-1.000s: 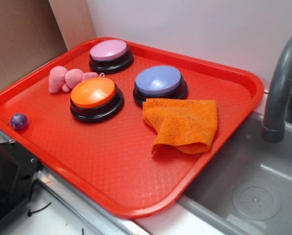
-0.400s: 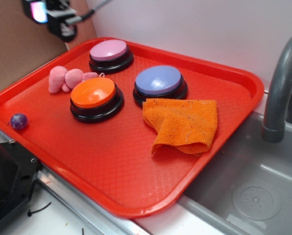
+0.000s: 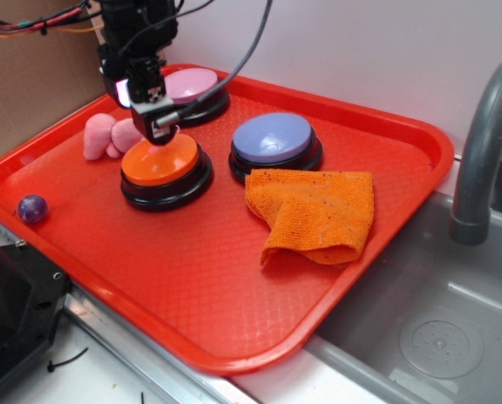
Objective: Push the orange button.
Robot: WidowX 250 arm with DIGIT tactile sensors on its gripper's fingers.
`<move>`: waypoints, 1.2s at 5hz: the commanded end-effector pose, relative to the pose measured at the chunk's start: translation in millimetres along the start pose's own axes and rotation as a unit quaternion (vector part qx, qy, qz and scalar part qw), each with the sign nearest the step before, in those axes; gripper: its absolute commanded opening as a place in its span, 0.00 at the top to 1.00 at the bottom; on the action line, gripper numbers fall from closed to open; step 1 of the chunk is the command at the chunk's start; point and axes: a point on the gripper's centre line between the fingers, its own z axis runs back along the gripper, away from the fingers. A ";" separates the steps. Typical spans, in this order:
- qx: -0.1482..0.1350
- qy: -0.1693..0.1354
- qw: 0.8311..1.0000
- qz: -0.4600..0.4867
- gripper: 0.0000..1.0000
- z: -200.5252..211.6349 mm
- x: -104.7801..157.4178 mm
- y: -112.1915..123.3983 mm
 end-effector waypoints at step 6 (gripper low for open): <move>0.017 -0.017 0.999 -0.044 0.00 26.1 16.6 -28.4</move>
